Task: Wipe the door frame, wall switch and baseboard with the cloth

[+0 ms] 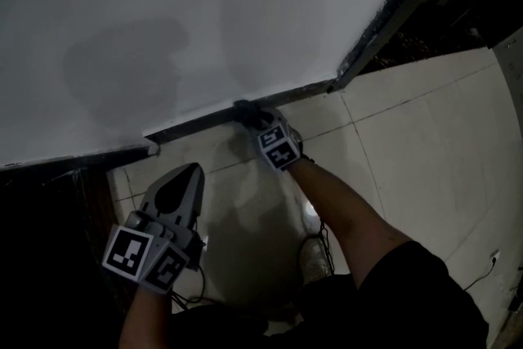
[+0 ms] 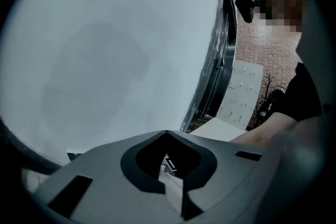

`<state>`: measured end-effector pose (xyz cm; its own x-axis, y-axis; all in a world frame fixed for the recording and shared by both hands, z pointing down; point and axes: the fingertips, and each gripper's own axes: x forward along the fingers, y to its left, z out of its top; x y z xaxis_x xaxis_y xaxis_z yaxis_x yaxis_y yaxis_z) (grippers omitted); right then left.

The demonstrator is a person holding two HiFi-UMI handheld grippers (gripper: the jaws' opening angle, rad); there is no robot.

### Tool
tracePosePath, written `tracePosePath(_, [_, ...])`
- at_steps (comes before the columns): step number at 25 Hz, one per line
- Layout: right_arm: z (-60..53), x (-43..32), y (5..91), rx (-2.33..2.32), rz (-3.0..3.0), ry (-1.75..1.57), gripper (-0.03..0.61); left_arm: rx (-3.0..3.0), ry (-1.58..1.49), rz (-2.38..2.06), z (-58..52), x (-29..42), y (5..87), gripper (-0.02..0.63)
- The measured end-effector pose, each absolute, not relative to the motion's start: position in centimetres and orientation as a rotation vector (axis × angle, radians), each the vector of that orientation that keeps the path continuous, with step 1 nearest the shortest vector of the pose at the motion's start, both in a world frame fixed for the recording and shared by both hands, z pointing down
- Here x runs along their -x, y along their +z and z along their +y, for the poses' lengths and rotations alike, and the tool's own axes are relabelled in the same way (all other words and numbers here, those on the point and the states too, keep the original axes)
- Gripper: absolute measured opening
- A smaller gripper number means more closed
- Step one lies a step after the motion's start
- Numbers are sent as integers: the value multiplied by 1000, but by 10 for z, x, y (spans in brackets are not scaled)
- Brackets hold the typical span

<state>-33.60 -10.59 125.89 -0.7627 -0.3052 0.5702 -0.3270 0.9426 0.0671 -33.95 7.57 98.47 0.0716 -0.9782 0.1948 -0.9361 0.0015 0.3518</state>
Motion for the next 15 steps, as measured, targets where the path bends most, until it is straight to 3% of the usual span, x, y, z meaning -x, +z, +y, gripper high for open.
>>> tracePosePath(15, [-155, 285, 1262, -584, -2459, 94, 95, -1960, -100, -1897, 63, 335, 998, 3])
